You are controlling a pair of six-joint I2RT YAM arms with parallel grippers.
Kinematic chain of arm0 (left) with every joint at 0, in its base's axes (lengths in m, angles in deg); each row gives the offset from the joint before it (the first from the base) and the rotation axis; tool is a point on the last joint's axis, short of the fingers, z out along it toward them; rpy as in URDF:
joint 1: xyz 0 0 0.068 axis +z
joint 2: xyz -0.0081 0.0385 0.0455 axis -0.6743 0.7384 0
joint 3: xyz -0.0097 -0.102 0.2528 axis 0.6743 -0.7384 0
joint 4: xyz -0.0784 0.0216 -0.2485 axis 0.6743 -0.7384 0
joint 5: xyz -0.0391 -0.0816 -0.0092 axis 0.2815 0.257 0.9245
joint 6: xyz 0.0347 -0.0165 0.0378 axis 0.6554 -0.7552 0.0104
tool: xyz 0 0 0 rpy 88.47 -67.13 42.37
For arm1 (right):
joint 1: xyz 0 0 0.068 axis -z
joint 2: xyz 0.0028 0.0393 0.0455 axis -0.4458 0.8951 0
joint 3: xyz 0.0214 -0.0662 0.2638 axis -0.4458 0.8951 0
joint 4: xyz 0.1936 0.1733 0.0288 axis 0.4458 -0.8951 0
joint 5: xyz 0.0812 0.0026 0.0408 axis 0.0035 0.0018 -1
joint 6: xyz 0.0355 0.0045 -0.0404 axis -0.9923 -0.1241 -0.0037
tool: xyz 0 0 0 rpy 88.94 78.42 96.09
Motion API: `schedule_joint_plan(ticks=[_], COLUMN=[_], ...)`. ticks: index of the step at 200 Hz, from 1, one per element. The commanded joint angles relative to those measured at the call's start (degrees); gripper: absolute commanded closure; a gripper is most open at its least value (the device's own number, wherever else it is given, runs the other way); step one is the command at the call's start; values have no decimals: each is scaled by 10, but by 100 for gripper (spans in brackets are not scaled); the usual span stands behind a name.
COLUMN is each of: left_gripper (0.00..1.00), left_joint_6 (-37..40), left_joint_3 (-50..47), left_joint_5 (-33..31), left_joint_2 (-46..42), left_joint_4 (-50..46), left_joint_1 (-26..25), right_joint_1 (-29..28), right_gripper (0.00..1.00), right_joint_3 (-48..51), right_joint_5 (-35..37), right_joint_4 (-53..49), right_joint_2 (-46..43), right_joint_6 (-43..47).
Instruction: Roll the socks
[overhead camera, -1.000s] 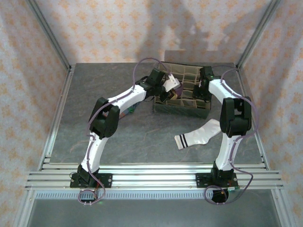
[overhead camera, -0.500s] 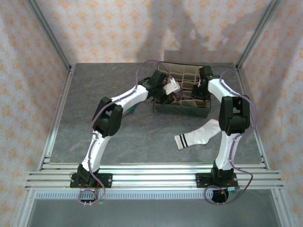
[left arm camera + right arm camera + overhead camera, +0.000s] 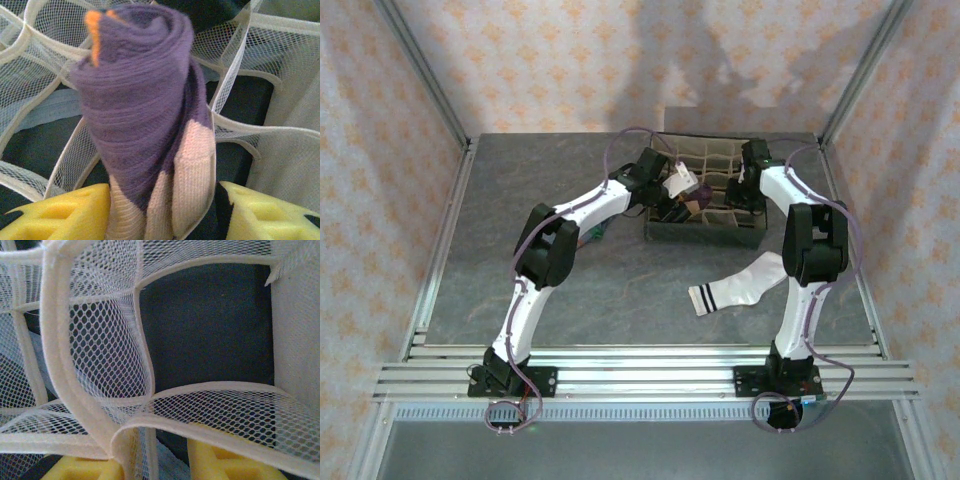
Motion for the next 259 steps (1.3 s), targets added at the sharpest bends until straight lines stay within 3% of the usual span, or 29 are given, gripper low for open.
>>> schedule_joint_plan(ticks=[1, 78, 154, 228, 259], left_gripper=[41, 41, 45, 50, 51], left_joint_6=[-31, -27, -86, -124, -130], left_joint_3=[-24, -69, -151, -236, -284], left_joint_5=[32, 48, 20, -45, -62], left_joint_2=[-45, -99, -155, -217, -260], left_joint_4=[43, 88, 188, 228, 233], left_joint_1=[16, 26, 32, 43, 54], right_joint_1=[5, 5, 0, -92, -117], right_gripper=[68, 66, 62, 83, 87], right_joint_3=[-21, -32, -36, -56, -59], right_joint_5=[1, -28, -66, -58, -62], right_joint_4=[7, 7, -2, -5, -1], right_joint_2=[-21, -46, -73, -76, -52], right_joint_6=[7, -1, -8, -7, -13])
